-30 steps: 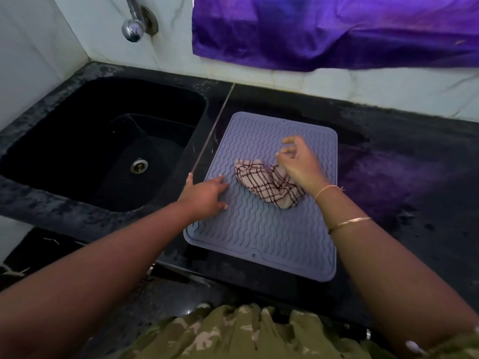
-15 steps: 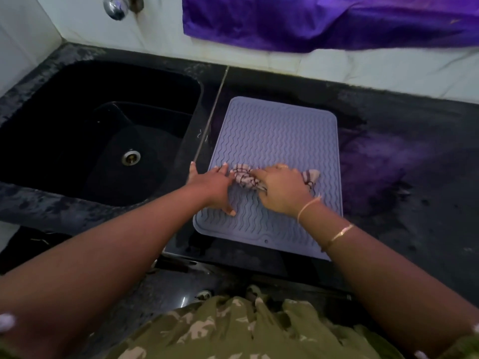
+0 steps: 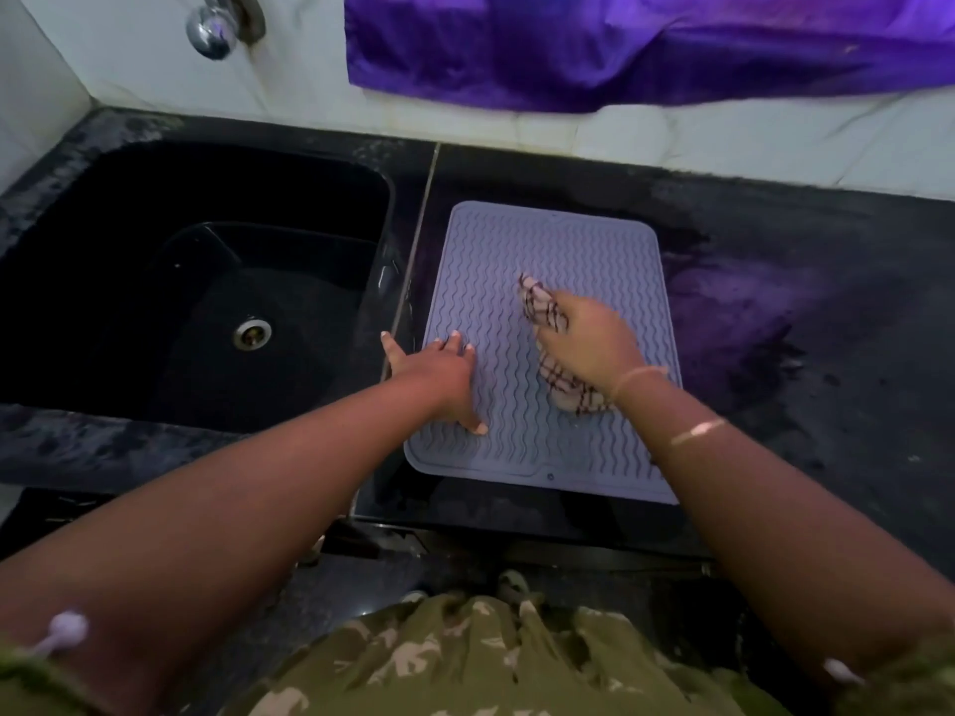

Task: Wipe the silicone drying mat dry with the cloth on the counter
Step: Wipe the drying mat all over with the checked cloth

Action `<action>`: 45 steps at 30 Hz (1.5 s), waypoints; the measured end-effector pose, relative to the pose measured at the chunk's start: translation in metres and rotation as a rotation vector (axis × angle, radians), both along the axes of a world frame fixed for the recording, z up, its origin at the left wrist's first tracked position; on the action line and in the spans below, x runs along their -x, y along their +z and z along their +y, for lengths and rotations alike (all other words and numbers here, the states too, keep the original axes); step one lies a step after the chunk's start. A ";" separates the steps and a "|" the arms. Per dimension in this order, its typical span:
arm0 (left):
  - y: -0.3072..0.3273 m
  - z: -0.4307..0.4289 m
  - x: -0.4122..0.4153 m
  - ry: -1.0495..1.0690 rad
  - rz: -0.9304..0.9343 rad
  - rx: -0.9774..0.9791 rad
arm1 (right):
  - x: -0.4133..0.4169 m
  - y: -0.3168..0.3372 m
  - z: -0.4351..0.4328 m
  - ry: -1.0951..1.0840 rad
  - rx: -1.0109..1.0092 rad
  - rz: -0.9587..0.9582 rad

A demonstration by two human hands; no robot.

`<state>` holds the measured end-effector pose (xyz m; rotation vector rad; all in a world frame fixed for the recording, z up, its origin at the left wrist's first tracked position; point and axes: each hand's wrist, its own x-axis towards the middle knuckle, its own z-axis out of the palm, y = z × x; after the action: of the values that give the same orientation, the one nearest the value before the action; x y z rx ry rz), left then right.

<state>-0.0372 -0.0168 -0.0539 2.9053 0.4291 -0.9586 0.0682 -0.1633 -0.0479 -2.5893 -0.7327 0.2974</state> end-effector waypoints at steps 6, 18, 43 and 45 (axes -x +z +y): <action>-0.002 -0.001 -0.003 -0.017 -0.015 -0.059 | 0.014 -0.014 0.021 -0.036 0.368 -0.030; -0.005 0.004 0.004 -0.060 -0.058 -0.055 | 0.061 -0.005 -0.057 0.558 0.296 0.148; -0.011 0.014 0.004 -0.169 -0.066 -0.005 | 0.060 0.003 -0.064 0.401 0.327 0.128; -0.011 0.014 0.004 -0.175 -0.058 -0.015 | 0.050 0.008 -0.063 0.348 0.329 0.132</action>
<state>-0.0409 -0.0031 -0.0645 3.0158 0.1824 -0.8915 0.0182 -0.2260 -0.0397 -2.6949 -1.1695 0.7446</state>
